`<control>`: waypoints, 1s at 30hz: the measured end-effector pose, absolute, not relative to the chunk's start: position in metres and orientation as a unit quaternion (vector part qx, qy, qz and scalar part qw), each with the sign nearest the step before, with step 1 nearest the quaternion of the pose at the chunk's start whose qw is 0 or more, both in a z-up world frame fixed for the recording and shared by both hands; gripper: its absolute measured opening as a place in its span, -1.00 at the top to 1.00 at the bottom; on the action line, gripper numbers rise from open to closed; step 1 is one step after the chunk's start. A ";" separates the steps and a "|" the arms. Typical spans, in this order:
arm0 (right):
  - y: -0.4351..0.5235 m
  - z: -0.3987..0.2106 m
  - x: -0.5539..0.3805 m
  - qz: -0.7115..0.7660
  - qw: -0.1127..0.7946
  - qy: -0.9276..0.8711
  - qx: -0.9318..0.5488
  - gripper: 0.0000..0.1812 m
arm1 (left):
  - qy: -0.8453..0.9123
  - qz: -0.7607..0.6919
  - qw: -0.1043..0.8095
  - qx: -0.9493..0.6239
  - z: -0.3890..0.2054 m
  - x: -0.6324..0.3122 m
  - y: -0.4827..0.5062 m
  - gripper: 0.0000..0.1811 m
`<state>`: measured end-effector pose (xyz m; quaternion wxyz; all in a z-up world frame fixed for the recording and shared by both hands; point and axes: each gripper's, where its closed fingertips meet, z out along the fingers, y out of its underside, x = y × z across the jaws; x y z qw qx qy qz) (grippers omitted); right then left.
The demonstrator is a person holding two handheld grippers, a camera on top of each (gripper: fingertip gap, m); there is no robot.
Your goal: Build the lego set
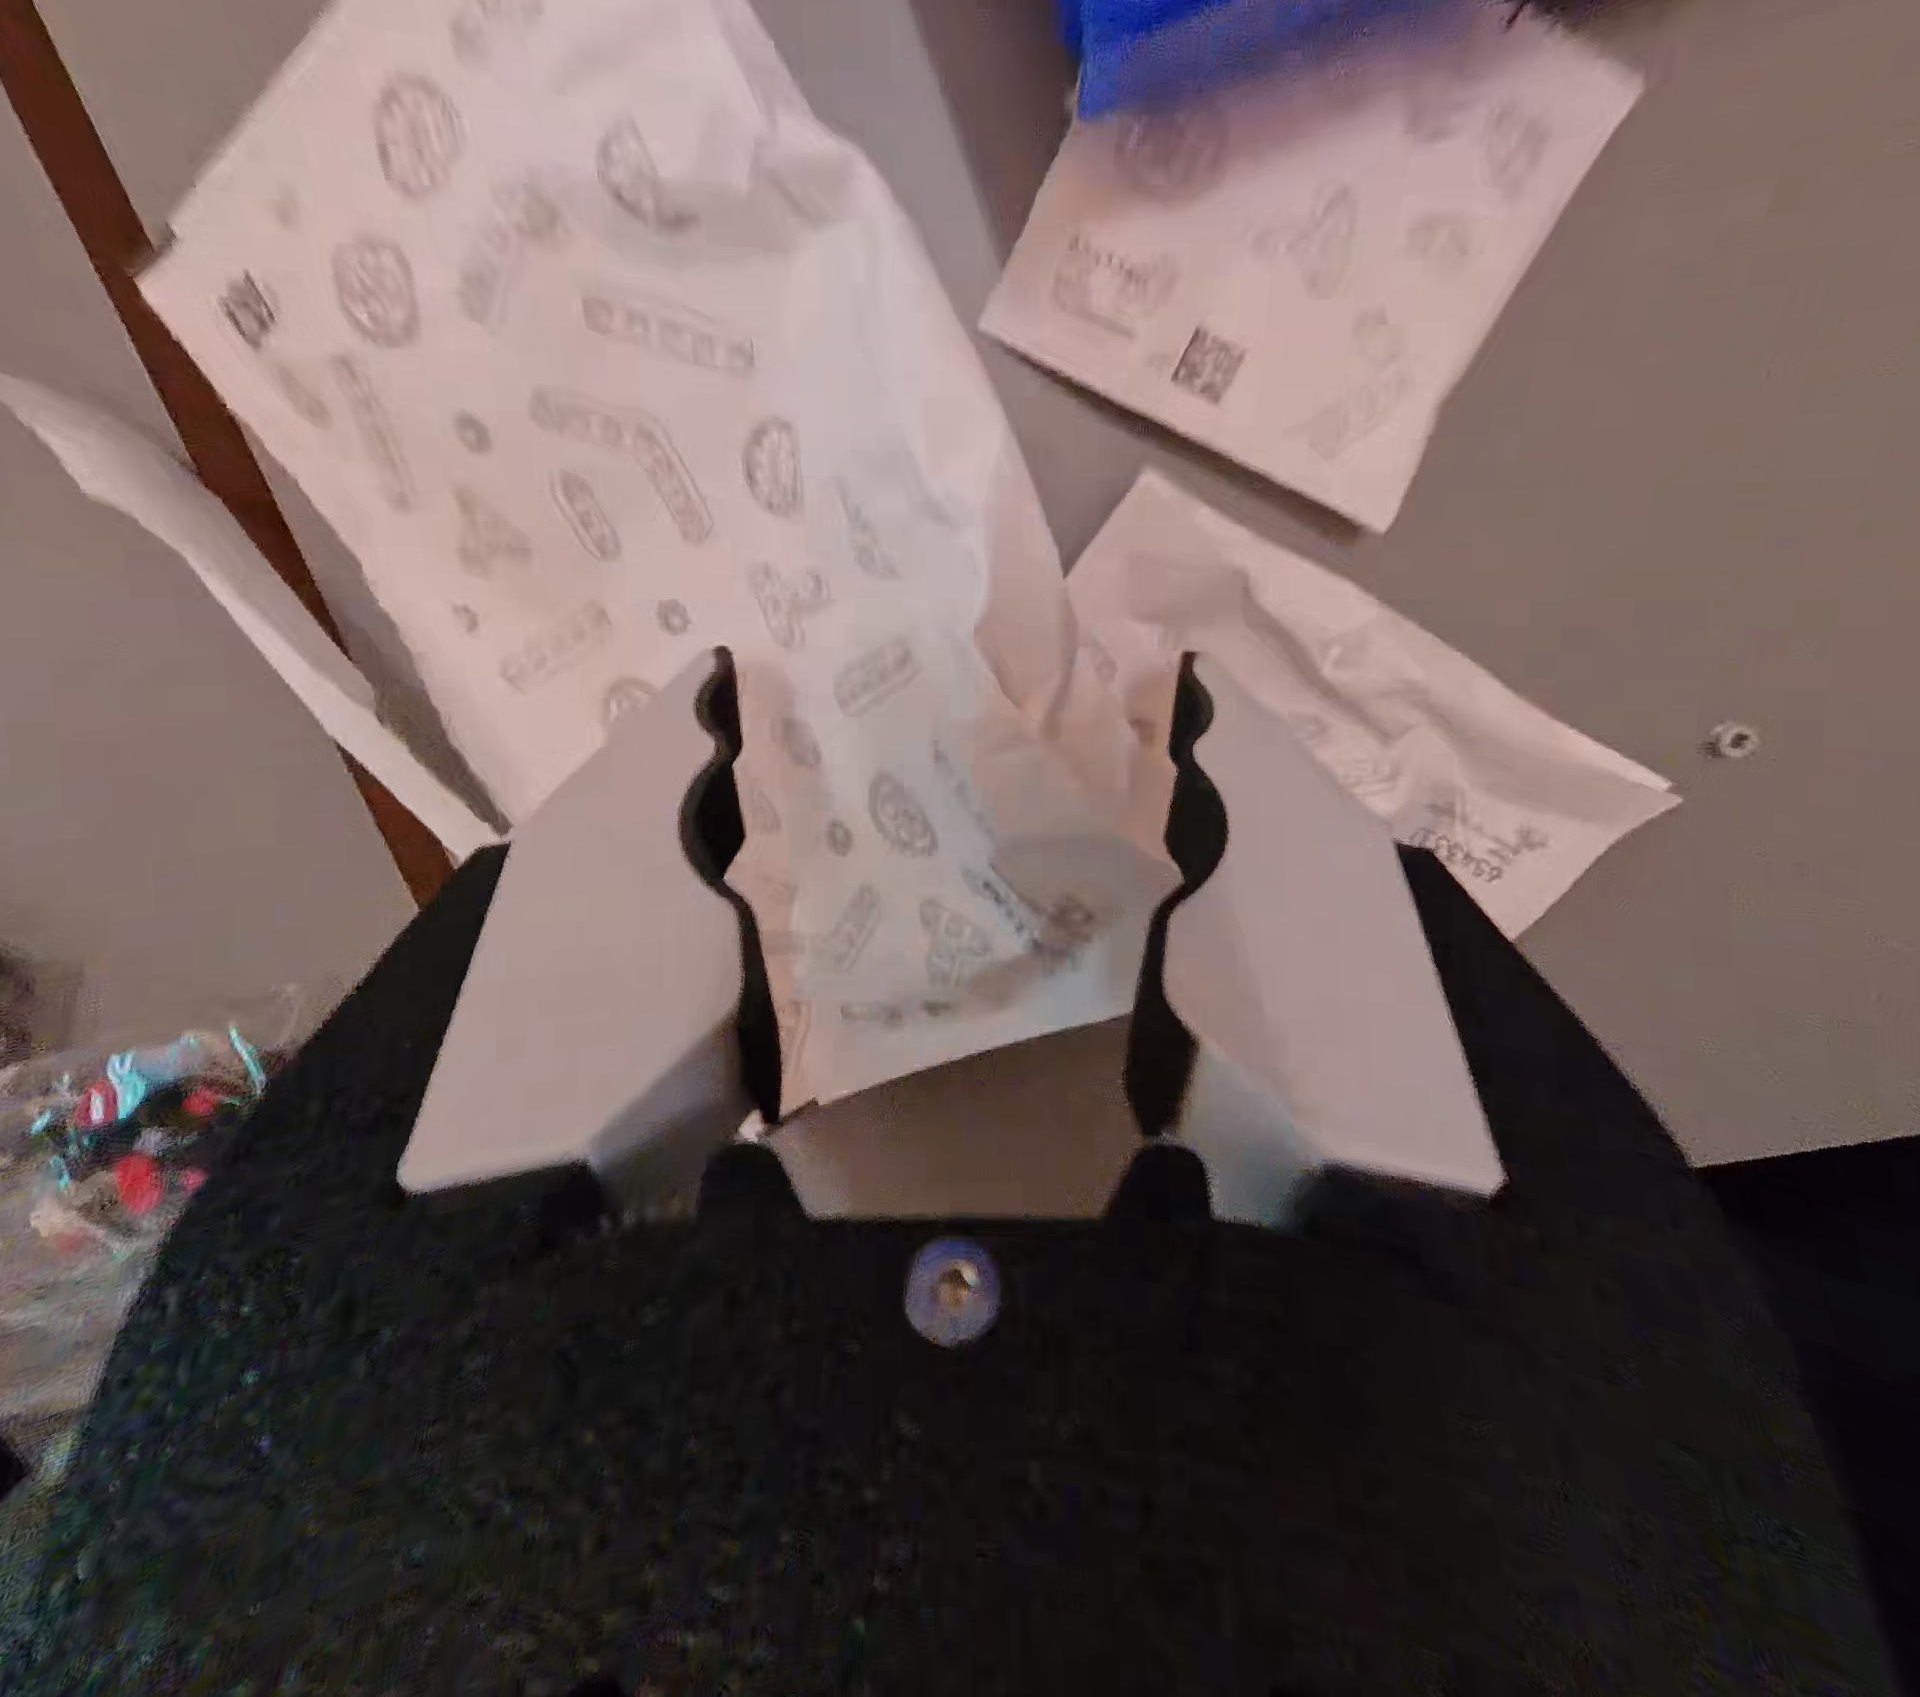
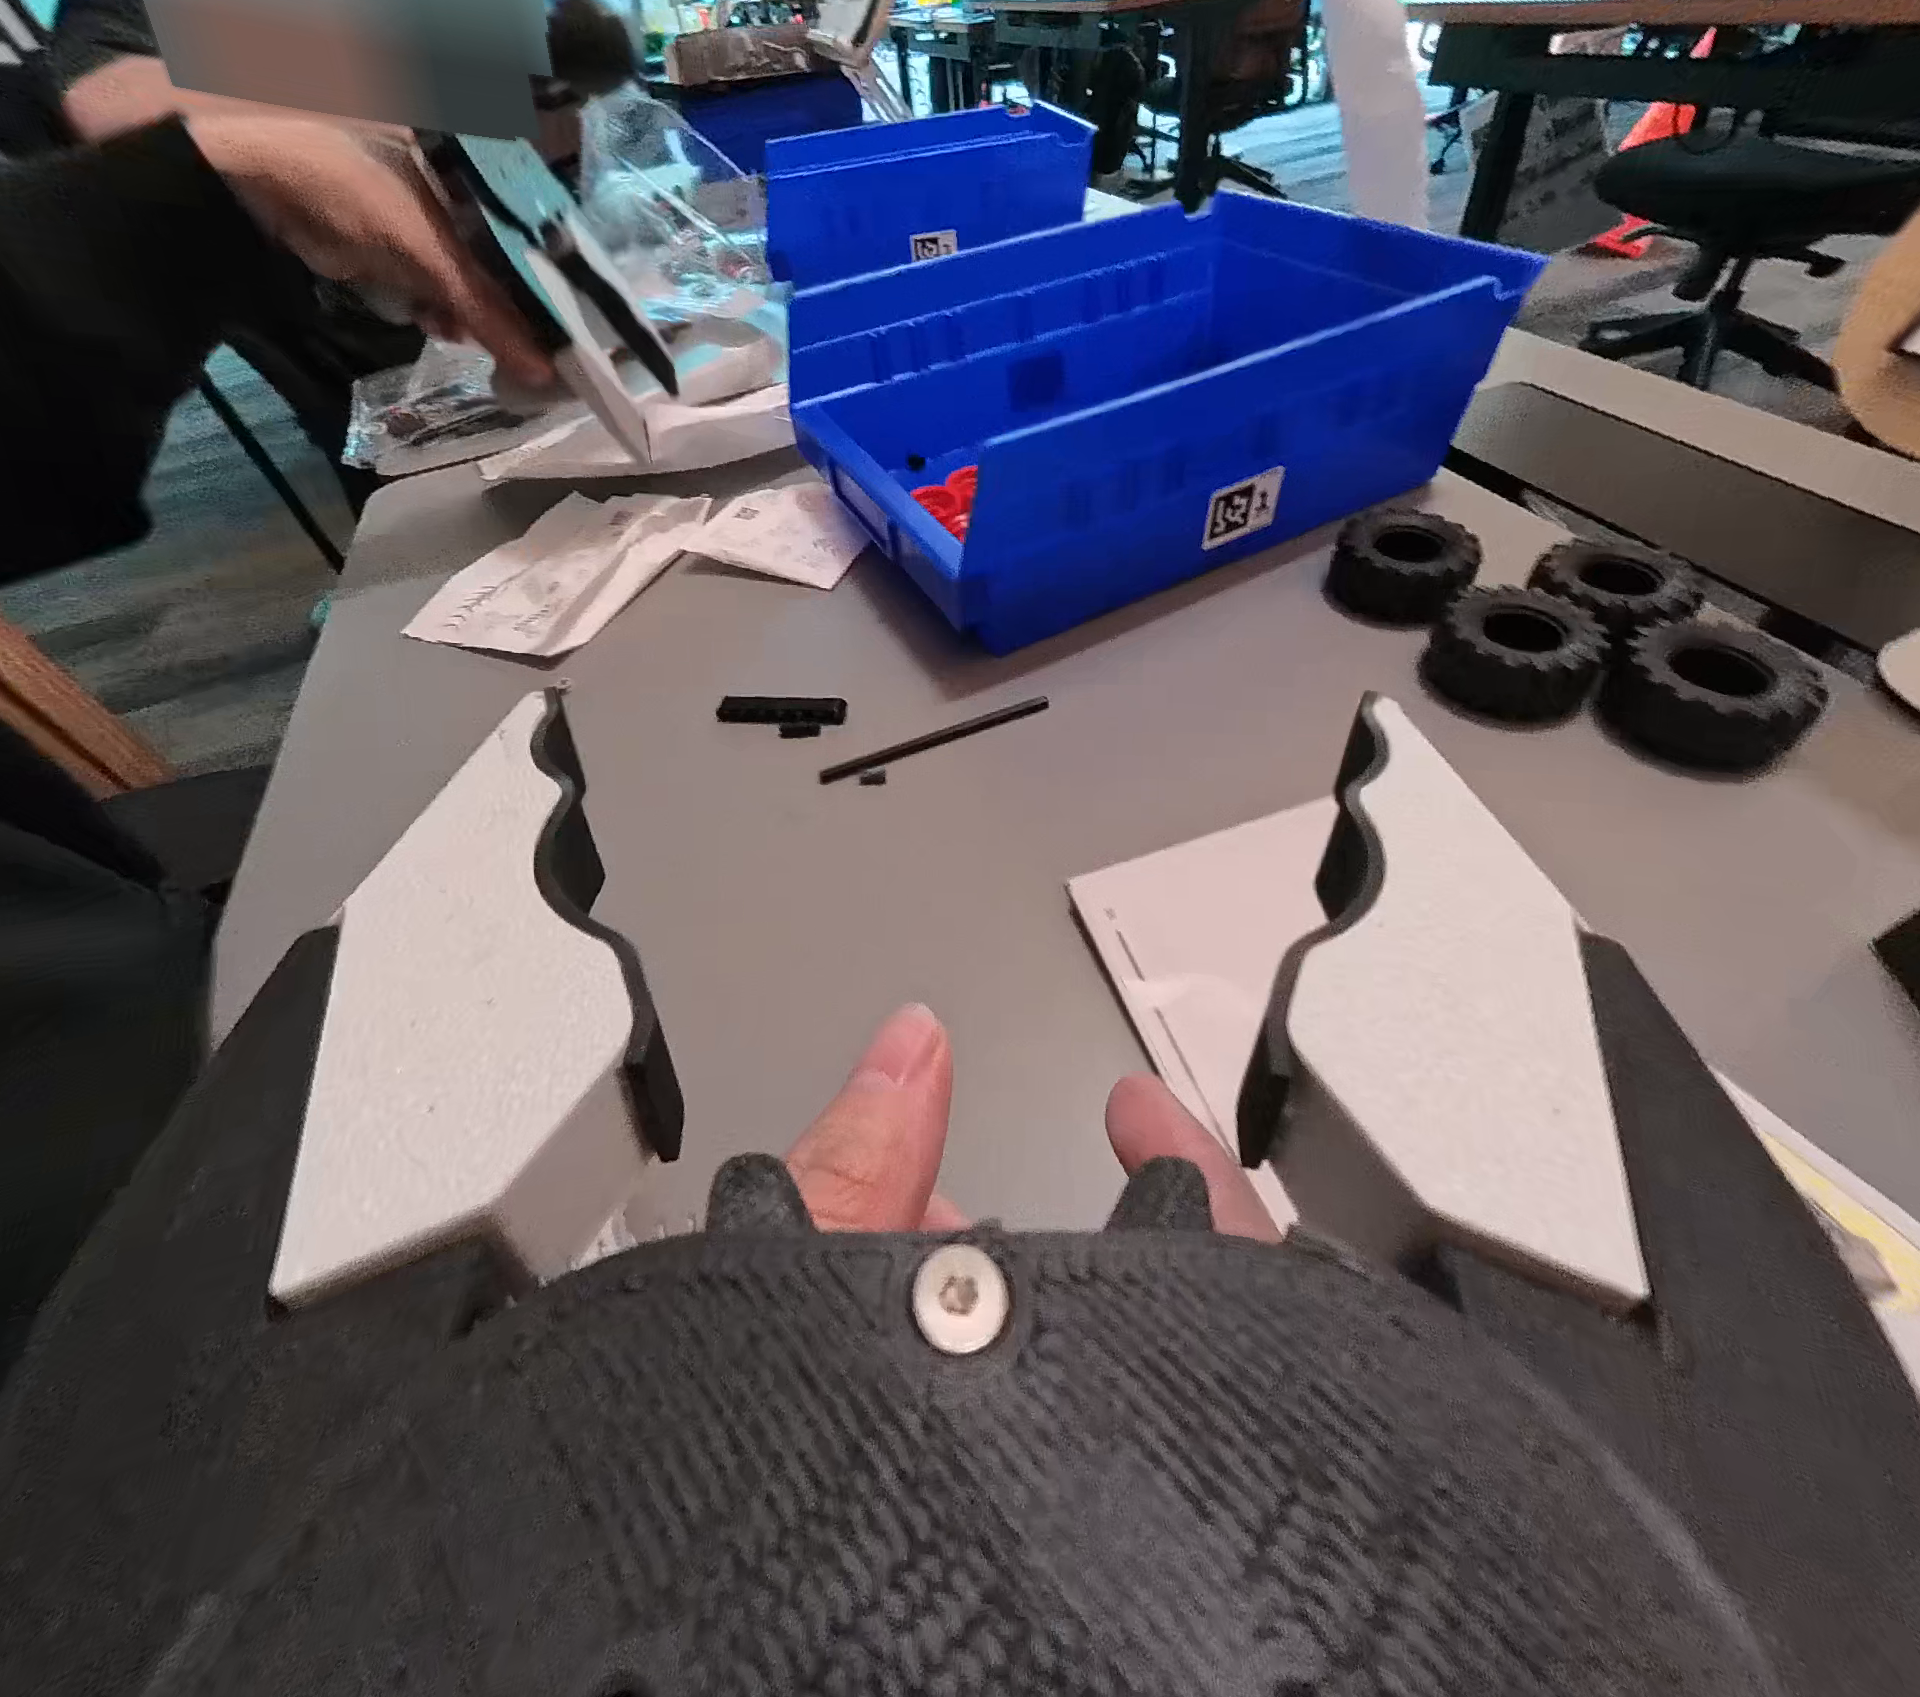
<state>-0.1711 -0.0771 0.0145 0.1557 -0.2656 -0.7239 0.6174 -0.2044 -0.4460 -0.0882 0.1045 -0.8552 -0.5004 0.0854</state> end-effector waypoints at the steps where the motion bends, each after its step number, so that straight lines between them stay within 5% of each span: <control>1: -0.083 0.017 -0.169 0.619 0.153 -0.725 -0.259 -0.55 | -0.501 0.086 0.087 -0.857 -0.096 -0.196 -0.449 0.24; 6: -0.119 0.033 -0.161 0.656 0.102 -0.704 -0.253 -0.56 | -0.464 0.231 0.097 -0.850 -0.065 -0.204 -0.470 0.89; 13: -0.180 0.086 -0.167 0.739 0.031 -0.616 -0.271 -0.67 | -0.368 0.421 0.270 -0.784 0.060 -0.190 -0.427 0.92; 16: -0.221 0.080 -0.156 0.706 -0.026 -0.662 -0.250 -0.74 | -0.324 0.383 0.387 -0.774 0.076 -0.175 -0.377 0.92; 21: -0.264 0.087 -0.112 0.700 -0.113 -0.685 -0.168 -0.74 | -0.278 0.399 0.421 -0.766 0.070 -0.172 -0.338 0.92; 24: -0.261 0.115 -0.102 0.748 -0.147 -0.628 -0.159 -0.64 | -0.243 0.478 0.369 -0.759 0.068 -0.178 -0.321 0.92; 26: -0.252 0.108 -0.129 0.737 -0.080 -0.635 -0.216 -0.25 | -0.208 0.545 0.313 -0.750 0.068 -0.183 -0.308 0.91; 29: -0.197 0.127 -0.191 0.788 -0.014 -0.479 -0.386 -0.29 | -0.156 0.623 0.241 -0.728 0.064 -0.187 -0.285 0.92; 30: -0.187 0.133 -0.192 0.805 -0.015 -0.455 -0.382 -0.02 | -0.144 0.637 0.229 -0.722 0.062 -0.188 -0.277 0.92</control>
